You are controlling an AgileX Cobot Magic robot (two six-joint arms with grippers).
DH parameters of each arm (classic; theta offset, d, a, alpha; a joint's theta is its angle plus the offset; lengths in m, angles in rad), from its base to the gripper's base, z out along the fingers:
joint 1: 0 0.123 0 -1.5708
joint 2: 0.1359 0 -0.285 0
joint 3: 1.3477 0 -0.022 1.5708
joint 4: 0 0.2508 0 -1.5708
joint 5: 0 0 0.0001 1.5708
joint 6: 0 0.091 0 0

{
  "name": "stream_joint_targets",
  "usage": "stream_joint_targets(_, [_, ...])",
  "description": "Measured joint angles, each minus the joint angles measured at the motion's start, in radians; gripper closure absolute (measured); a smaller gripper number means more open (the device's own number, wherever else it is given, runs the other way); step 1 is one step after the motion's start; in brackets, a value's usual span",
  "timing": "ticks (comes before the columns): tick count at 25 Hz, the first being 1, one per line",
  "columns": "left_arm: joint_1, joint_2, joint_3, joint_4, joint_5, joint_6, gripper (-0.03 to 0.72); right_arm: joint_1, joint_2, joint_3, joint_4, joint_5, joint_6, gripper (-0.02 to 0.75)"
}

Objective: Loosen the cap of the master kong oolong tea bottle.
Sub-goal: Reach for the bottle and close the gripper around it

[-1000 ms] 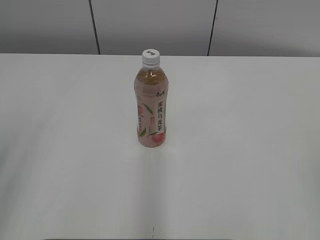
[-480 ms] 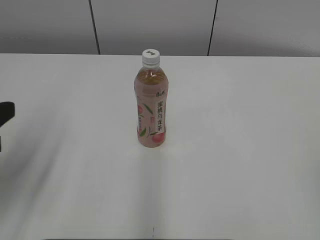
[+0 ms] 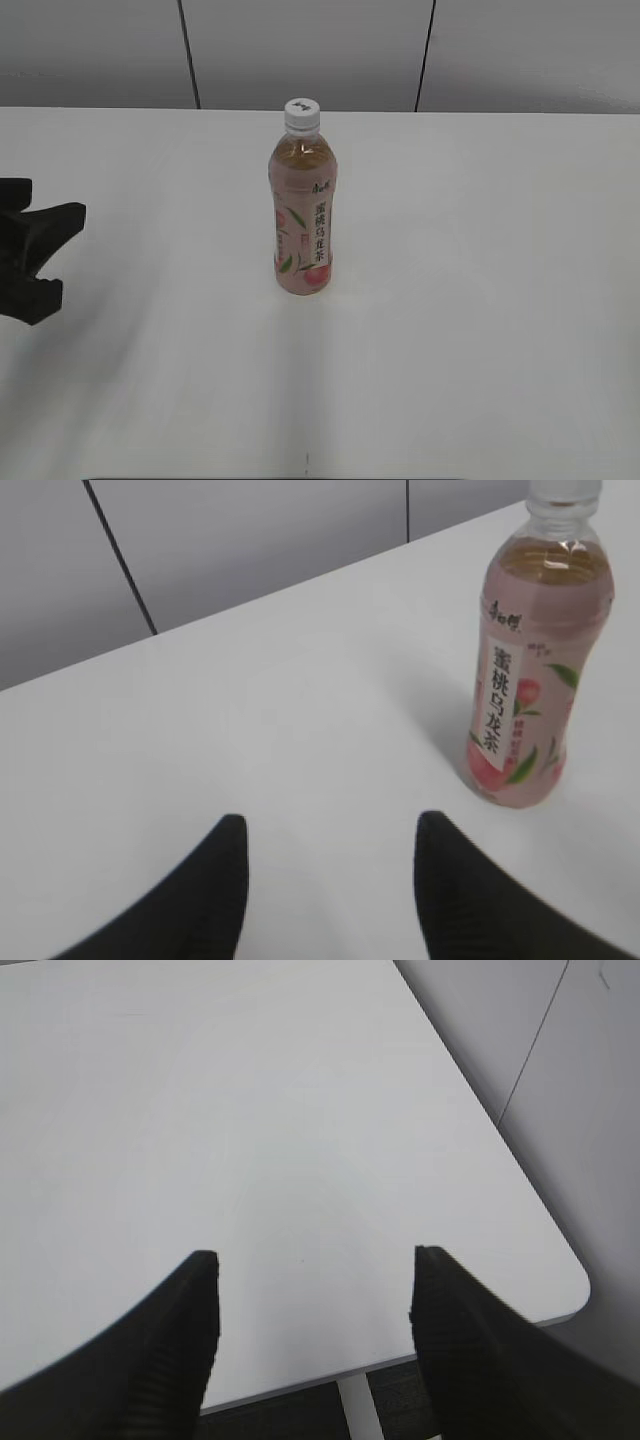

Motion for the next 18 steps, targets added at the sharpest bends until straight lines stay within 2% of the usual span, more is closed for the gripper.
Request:
stream_joint_targets(4, [0.0,0.0,0.0,0.016,-0.046,-0.031,0.351,0.0,0.0,0.0,0.0,0.0,0.0,0.278])
stream_joint_targets(6, [0.0,0.004,0.0,0.163,-0.057,-0.152,0.351,0.0,0.0,0.0,0.0,0.0,0.0,0.278])
stream_joint_targets(9, [0.008,0.032,0.002,0.479,-0.133,-0.445,0.351,0.0,0.0,0.0,0.0,0.0,0.0,0.278])
stream_joint_targets(11, [0.02,0.069,0.002,0.594,-0.194,-0.56,0.351,0.0,0.0,0.0,0.0,0.0,0.0,0.278])
stream_joint_targets(14, [0.049,0.177,0.005,0.695,-0.296,-0.609,0.353,0.0,0.0,0.0,0.0,0.0,0.0,0.278])
stream_joint_targets(18, [0.065,0.382,0.007,0.735,-0.508,-0.62,0.349,0.0,0.0,0.0,0.0,0.0,0.0,0.278])
